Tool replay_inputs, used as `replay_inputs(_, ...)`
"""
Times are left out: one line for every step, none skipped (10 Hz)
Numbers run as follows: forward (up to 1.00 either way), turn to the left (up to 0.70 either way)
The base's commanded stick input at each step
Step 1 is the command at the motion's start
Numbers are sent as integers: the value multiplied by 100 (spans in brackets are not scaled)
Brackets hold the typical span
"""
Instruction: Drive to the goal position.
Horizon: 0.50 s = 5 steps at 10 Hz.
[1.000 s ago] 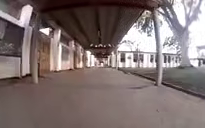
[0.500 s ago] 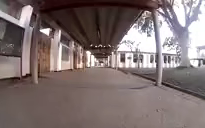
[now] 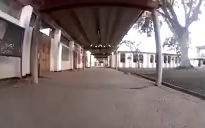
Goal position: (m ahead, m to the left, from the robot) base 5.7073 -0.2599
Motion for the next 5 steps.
replay_inputs(70, 0)
replay_inputs(70, 0)
replay_inputs(70, 0)
replay_inputs(70, 0)
replay_inputs(70, 0)
